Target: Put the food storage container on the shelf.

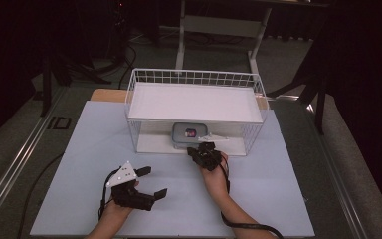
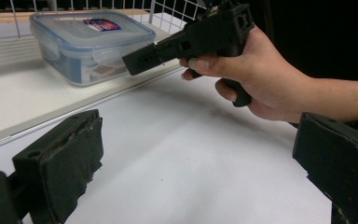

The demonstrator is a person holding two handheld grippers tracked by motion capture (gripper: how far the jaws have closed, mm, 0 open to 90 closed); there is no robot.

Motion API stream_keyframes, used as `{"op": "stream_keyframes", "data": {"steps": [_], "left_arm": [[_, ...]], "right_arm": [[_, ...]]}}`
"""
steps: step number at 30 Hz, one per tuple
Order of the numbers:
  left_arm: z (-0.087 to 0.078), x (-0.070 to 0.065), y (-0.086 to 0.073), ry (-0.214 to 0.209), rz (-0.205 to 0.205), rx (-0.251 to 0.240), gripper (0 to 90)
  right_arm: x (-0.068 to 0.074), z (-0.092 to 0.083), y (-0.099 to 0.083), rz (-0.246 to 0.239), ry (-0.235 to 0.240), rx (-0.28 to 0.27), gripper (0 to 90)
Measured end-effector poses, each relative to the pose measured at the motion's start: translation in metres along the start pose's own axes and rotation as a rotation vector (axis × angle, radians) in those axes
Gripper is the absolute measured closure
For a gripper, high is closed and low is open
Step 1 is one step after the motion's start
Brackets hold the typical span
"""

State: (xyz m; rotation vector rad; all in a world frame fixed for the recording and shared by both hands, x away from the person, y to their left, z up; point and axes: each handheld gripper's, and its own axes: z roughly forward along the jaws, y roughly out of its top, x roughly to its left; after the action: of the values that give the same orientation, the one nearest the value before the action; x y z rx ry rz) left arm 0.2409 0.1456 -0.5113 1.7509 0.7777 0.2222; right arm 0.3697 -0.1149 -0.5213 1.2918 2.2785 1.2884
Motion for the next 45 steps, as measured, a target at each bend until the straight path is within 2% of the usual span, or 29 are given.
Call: {"op": "stream_keyframes", "data": {"steps": [3,5,10,16,20,22,29,37,40,41,43,44,45], "left_arm": [[-0.001,0.002,0.000,0.002,-0.006,-0.004,2.8],[-0.001,0.003,0.000,0.003,-0.007,-0.002,2.8],[-0.001,0.002,-0.001,0.017,0.010,0.007,2.8],[-0.002,0.003,-0.002,0.009,-0.003,0.004,2.8],[-0.001,0.003,-0.003,0.021,0.013,0.016,2.8],[-0.001,0.002,-0.003,0.019,0.010,0.017,2.8],[-0.002,0.002,-0.003,0.005,-0.003,0.006,2.8],[-0.003,0.003,-0.003,0.006,-0.005,0.003,2.8],[-0.003,0.004,-0.003,0.006,-0.004,0.006,2.8],[-0.003,0.004,-0.003,0.007,-0.005,0.006,2.8],[-0.003,0.004,-0.003,0.006,-0.006,0.000,2.8],[-0.003,0.004,-0.002,0.005,-0.006,-0.001,2.8],[-0.003,0.003,-0.002,0.006,0.000,0.001,2.8]], "right_arm": [[-0.001,0.002,0.003,-0.010,-0.010,-0.005,89.8],[-0.003,0.004,0.004,0.007,-0.008,-0.008,89.8],[-0.006,0.010,0.009,0.014,-0.019,-0.006,89.8],[-0.011,0.016,0.019,-0.002,-0.042,-0.011,89.8],[-0.013,0.017,0.020,0.031,-0.047,-0.002,89.8],[-0.016,0.019,0.021,0.007,-0.056,-0.016,89.8],[-0.023,0.021,0.026,0.054,-0.060,-0.018,89.8],[-0.011,0.022,0.032,0.047,-0.058,0.002,89.8],[-0.010,0.022,0.032,0.051,-0.052,-0.003,89.8],[-0.010,0.022,0.031,0.042,-0.043,-0.012,89.7],[-0.008,0.022,0.028,-0.015,-0.040,-0.031,89.4],[-0.006,0.022,0.026,-0.024,-0.038,-0.033,88.6],[-0.003,0.021,0.023,-0.007,-0.028,-0.031,87.9]]}}
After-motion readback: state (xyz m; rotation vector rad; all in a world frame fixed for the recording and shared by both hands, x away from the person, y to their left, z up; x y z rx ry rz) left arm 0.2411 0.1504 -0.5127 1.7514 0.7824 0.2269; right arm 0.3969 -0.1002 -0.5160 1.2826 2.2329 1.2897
